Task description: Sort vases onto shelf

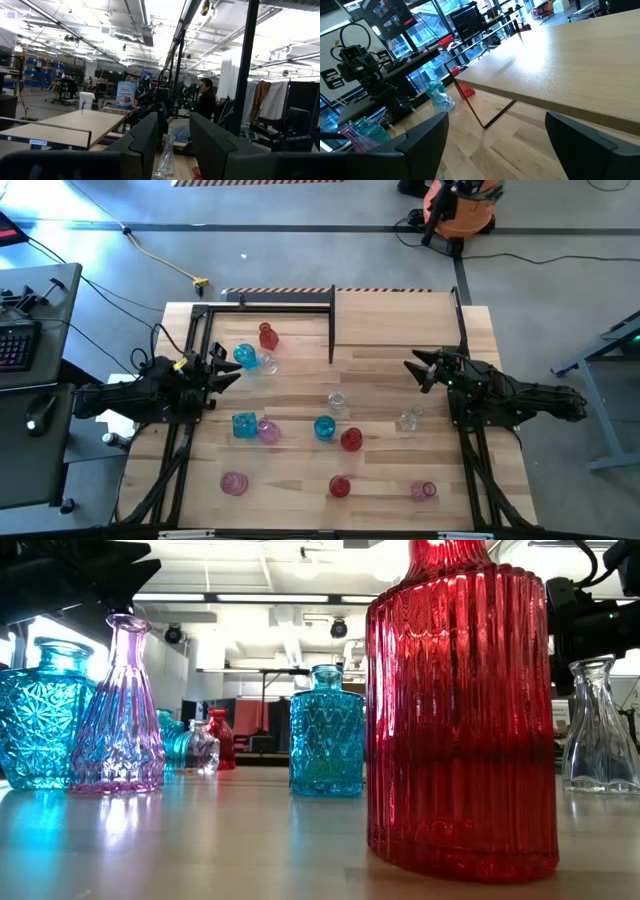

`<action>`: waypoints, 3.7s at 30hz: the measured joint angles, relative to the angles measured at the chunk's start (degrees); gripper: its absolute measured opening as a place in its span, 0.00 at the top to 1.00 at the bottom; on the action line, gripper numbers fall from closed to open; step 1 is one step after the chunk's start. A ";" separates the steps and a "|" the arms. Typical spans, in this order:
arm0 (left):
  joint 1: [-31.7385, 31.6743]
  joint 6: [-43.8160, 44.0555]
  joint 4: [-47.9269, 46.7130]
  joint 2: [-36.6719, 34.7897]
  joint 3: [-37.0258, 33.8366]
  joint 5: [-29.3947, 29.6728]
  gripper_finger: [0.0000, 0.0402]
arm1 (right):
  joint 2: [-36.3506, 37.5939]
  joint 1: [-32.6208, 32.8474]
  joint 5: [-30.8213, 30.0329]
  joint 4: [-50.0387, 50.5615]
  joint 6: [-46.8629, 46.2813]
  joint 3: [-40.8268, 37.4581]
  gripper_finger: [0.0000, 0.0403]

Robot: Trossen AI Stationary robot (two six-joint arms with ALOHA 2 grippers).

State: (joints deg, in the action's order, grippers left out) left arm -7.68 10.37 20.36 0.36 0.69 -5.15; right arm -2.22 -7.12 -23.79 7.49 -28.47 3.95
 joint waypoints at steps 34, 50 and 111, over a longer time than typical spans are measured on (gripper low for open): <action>0.00 -0.02 0.00 0.00 -0.02 0.00 0.74 | 0.00 -0.02 -0.02 0.00 0.00 0.02 0.20; 0.00 0.00 -0.02 -0.01 -0.02 0.00 0.74 | 0.00 0.00 0.00 -0.02 0.00 0.02 0.20; 0.00 7.27 2.64 0.00 -0.02 2.59 0.74 | -24.68 0.00 6.68 24.84 -1.29 46.20 0.20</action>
State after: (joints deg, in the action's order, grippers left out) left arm -7.68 17.64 23.00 0.36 0.67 -2.56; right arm -26.90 -7.11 -17.11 32.33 -29.76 50.15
